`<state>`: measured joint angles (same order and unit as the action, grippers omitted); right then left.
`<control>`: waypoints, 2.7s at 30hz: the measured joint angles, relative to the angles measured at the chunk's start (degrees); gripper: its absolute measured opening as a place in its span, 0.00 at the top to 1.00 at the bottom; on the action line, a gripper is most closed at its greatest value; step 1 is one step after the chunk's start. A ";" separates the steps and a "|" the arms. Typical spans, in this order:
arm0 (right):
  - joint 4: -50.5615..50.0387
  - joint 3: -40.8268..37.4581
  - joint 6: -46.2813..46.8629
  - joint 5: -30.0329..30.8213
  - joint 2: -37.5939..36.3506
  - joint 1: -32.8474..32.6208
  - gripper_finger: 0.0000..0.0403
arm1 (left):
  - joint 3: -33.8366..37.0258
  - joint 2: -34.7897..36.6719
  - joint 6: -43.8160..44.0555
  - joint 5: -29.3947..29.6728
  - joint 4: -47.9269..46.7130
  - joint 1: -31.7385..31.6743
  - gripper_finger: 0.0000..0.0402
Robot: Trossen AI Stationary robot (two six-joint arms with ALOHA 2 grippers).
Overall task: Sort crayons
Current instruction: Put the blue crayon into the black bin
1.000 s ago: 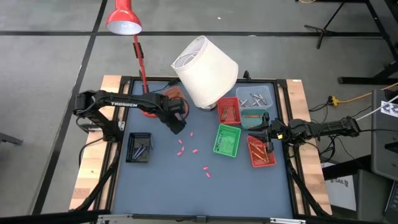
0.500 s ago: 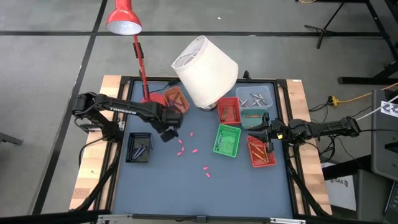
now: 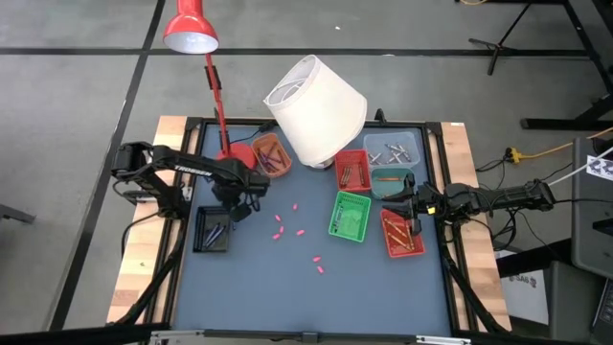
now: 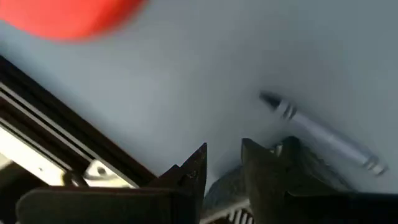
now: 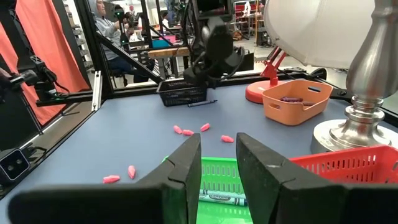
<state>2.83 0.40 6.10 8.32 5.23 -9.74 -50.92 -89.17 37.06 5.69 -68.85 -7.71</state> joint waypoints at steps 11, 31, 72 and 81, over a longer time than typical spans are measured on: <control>-0.01 0.00 -0.01 0.01 -0.01 0.01 0.75 | 3.96 0.00 1.95 -8.82 1.09 0.66 0.79; 0.00 0.00 0.01 0.00 0.00 0.02 0.75 | 3.96 0.00 13.93 -9.92 10.28 -3.09 0.79; 0.00 0.02 0.01 -0.09 -0.02 0.02 0.75 | 8.09 -0.26 28.93 -7.50 18.40 3.37 0.79; 0.00 0.00 0.00 -0.06 -0.02 0.01 0.75 | 8.68 -0.30 26.86 -7.24 18.72 3.33 0.82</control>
<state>2.83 0.40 6.10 8.26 5.21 -9.73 -42.24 -89.47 63.92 -1.56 -50.13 -4.38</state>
